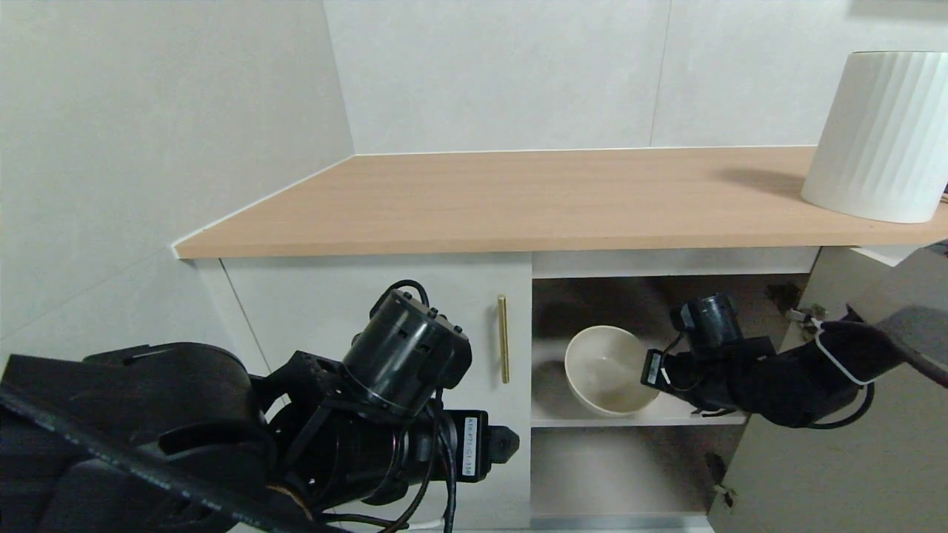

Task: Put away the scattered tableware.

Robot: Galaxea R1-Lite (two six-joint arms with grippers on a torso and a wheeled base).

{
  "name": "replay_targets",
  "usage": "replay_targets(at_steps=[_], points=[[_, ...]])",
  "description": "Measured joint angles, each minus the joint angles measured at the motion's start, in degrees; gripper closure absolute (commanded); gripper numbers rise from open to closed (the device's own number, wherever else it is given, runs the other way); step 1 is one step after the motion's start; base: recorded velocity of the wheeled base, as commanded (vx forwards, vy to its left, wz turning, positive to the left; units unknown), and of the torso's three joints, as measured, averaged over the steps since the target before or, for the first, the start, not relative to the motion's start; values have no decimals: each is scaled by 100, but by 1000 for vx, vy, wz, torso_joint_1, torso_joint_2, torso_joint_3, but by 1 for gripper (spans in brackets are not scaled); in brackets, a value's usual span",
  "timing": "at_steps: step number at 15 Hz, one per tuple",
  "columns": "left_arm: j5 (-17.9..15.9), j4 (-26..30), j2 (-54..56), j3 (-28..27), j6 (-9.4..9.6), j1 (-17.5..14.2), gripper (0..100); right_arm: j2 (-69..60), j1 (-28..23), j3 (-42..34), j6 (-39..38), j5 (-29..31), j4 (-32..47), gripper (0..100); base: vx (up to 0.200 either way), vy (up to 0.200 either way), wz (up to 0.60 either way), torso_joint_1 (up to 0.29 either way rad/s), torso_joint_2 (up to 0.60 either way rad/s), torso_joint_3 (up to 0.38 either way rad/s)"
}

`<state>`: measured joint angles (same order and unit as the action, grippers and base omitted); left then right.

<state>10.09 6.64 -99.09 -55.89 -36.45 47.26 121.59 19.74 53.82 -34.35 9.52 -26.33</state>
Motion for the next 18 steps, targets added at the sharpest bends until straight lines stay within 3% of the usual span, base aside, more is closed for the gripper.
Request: replay_targets(at_steps=[18], points=[[0,-5,-17,-2,2,-22,0,1100,-475,894,-289,473,-177,100,0,0,0,0,0,0]])
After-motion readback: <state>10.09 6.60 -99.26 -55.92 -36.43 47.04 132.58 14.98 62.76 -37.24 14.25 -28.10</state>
